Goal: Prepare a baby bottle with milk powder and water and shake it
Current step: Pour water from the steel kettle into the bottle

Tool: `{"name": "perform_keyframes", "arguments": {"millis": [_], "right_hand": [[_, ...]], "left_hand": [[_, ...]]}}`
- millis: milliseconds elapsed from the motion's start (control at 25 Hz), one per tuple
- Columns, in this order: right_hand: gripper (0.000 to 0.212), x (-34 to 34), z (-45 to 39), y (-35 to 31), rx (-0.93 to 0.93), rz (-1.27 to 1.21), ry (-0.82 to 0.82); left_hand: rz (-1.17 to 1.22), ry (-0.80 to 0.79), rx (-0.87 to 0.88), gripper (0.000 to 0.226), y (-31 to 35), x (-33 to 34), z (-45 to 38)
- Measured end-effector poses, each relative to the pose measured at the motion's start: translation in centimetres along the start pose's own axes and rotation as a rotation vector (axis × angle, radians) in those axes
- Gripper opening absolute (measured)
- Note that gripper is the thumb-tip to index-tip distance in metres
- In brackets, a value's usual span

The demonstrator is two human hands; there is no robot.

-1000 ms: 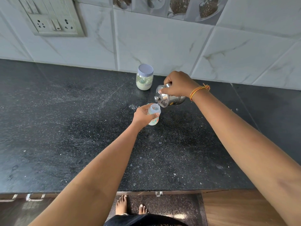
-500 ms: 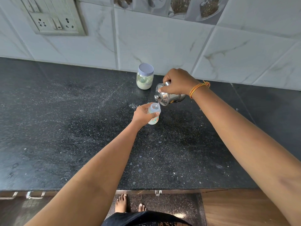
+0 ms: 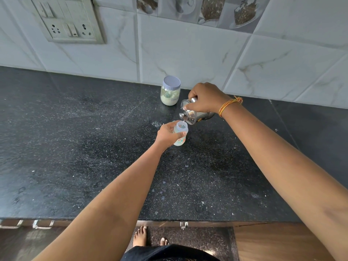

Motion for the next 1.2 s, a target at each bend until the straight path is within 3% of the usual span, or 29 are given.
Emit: {"name": "perform_keyframes", "arguments": {"millis": [200,1201], "right_hand": [[0.050,-0.4,0.3,-0.6,-0.026,0.014,-0.036],[0.056,-1.2,0.5,-1.1,-0.081,0.081,-0.063]], "left_hand": [[-0.001,0.001,-0.002,0.060,-0.1,0.0,-0.1],[-0.008,0.001,-0.017,0.060,-0.1,0.0,-0.2]]}}
Point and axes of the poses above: each hand's wrist, its own z-axis away from the middle knuckle, its own x-axis out of the palm, y = z × x, the point moved 1 cm from there along -z, towards the middle knuckle, and after that the axes turned 9 degrees about z, right-handed, at the moved point
